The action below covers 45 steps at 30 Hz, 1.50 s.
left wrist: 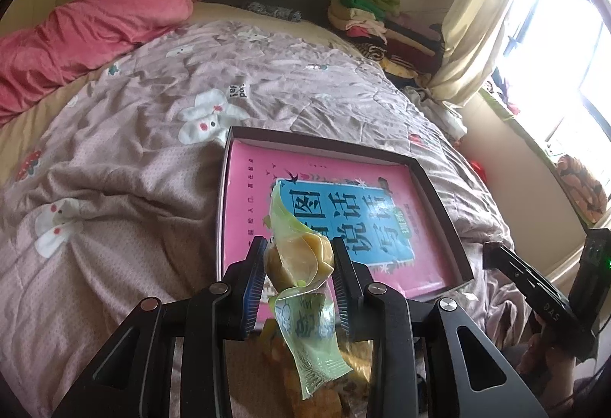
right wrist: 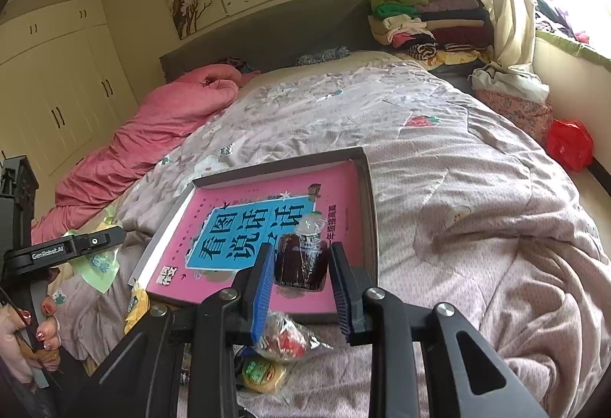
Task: Organize snacks
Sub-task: 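Lift and carry both held snacks over the pink tray with both tools, then lower the green cake into the tray and open the left tool while the right tool releases the brown snack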
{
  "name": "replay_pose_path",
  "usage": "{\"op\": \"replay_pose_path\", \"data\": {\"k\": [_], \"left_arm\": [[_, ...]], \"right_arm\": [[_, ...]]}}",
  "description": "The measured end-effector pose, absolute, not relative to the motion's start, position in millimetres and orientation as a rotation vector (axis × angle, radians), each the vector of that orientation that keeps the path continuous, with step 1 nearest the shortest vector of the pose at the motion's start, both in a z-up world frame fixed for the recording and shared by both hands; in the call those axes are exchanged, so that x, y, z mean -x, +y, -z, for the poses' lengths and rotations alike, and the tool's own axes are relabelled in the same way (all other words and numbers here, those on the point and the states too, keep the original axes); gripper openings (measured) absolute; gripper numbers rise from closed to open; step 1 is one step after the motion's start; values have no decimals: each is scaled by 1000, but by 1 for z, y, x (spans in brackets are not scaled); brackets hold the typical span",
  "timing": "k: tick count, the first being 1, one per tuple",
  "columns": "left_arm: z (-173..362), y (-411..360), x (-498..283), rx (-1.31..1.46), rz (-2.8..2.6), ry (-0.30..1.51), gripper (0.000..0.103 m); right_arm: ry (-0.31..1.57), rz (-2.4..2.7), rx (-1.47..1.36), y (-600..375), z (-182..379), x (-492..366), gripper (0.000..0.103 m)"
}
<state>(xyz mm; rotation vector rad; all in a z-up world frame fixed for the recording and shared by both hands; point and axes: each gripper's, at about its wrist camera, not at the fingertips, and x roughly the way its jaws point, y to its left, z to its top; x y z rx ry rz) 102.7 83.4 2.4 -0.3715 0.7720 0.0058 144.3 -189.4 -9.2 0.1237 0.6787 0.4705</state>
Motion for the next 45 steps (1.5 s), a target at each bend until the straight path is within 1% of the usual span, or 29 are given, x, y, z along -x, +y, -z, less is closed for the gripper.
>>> {"op": "replay_pose_path", "data": {"k": [22,45], "left_arm": [[23,78,-146,366,-27,857,34],[56,58,-161,324,5,977,34]], "right_arm": [[714,-485,-143,-185,20,-176,30],[793,-456,-89,-182,47,-186,28]]}}
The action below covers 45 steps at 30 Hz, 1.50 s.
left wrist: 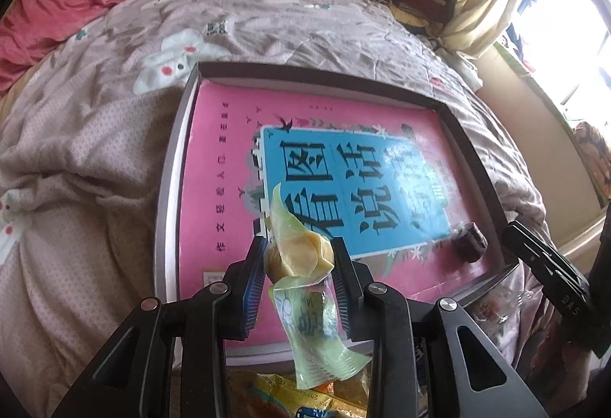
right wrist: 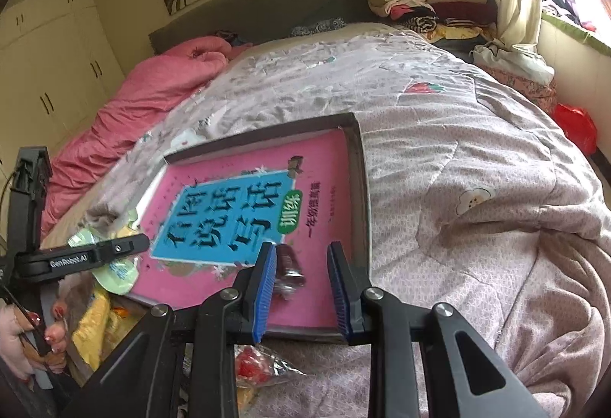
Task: Organize snacks
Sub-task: 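Lower the green cake into the tray and open the left tool while the right tool releases the brown snack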
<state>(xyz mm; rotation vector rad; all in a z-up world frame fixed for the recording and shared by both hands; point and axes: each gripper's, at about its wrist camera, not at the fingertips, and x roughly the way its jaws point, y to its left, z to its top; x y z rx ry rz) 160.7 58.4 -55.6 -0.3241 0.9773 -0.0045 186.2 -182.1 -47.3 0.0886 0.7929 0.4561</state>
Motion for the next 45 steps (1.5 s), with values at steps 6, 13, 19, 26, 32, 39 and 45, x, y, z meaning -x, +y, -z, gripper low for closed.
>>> {"op": "replay_pose_path", "data": {"k": [6,13,19,26,32,39,45], "left_arm": [[59,60,-159,311,4,990,34],[62,61,-163,291,26,1015,34],[65,58,-166,258,32,1035,34],[66,59,-169,247,39,1048,35],[66,58,-169,230,44,1058,35],[66,60,-165,247,44,1056,35],[65,60,-164,249,38,1058,37]], "right_arm": [[827,-444,-95,-183,55,-187,28],[861,-468,-115,-174,54,-188,29],[896,-508,-77,-155,53,-187,29],[955,-493,-27,-142,58,-195,29],[980,-472,37,-133,62,-200,29],[997,-422,28,-142,62,-203,29],[997,-366,-5,-158,62,-205,29]]}}
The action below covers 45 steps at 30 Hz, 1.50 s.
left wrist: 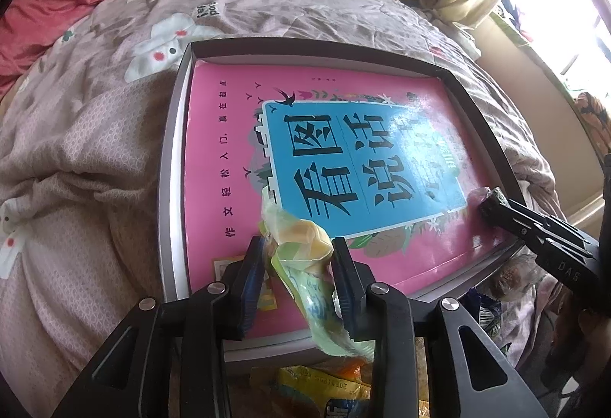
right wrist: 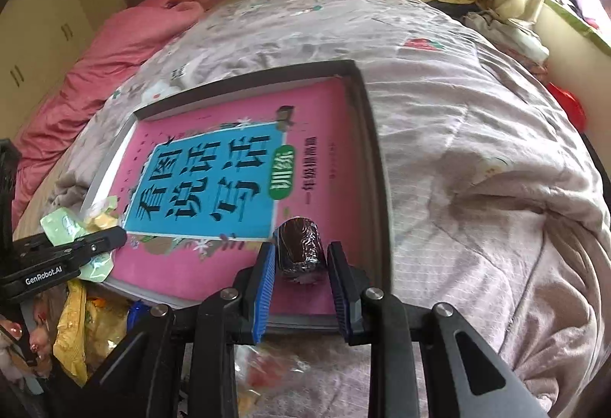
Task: Organize snacks
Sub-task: 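Lower the green cake into the tray and open the left tool while the right tool releases the brown snack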
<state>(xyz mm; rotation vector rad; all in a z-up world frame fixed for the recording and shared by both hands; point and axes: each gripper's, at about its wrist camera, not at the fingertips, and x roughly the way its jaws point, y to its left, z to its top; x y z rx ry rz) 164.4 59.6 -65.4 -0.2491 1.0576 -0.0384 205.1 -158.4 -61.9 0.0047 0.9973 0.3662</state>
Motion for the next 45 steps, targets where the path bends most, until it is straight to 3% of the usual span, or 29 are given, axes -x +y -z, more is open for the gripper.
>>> {"op": "replay_pose_path", "data": {"k": [18,30,38,45], "left_arm": [[64,61,-159,259,36,1073,55],[55,69,-155,282,24,1057,61],[43,74,-147,289,19,1035,64],[25,79,-135,290,18,1005,71]], "right_arm": [[1009,-334,-26,-166,59,-200,28],[1003,-328,-47,-171,52,-199,29],[987,-316,-64,-178,49,-196,34],[961,-327,-83,-178,43,-191,45]]}}
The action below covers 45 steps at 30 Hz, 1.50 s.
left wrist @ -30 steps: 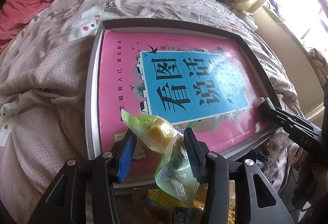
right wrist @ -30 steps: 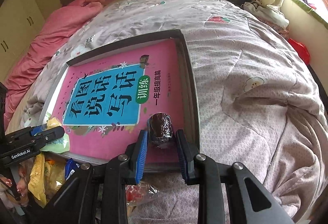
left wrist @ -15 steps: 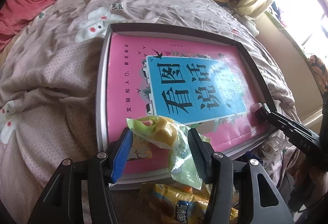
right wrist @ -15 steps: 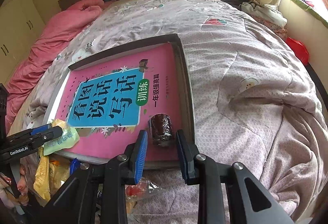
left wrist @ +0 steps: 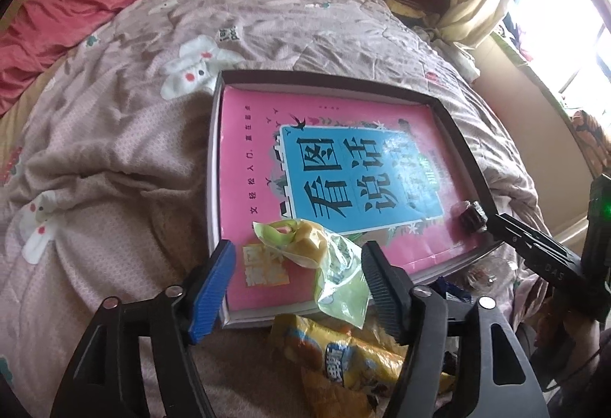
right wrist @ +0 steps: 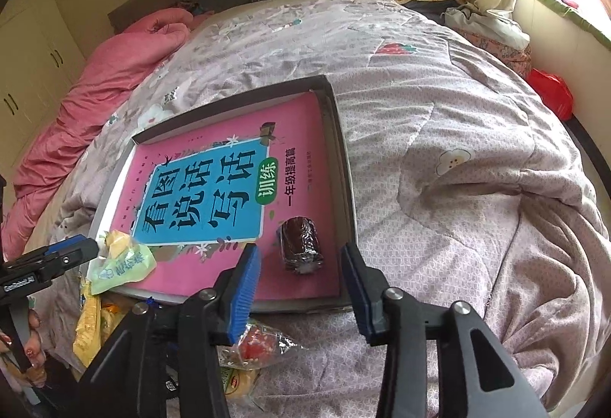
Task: Organize snacks
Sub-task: 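Lower the green cake into the tray and open the left tool while the right tool releases the brown snack, then withdraw both open tools from the tray back toward the snack pile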
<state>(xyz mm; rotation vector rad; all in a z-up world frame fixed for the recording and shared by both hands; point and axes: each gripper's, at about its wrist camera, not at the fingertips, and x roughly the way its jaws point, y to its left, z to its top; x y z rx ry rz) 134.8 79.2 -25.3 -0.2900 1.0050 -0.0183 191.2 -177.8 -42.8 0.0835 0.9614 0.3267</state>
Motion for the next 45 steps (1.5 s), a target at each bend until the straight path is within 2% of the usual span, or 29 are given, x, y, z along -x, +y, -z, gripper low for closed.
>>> {"op": "replay_pose_path", "data": {"k": [10,16,21,45], "left_arm": [[10,84,-124,318,29,983,72],[6,85,-117,328,23,981,74],[5,86,-114,352,32,984,75],[6,82,-87,391,48,1000,75]], "right_arm": [[904,-315,-101,-185,23,-180,57],[873,-324,-111,-188,11,-175,59],[832,-365,-120,-188,0,-168,66],[806,-415,-82,-184,-6,-129,72]]}}
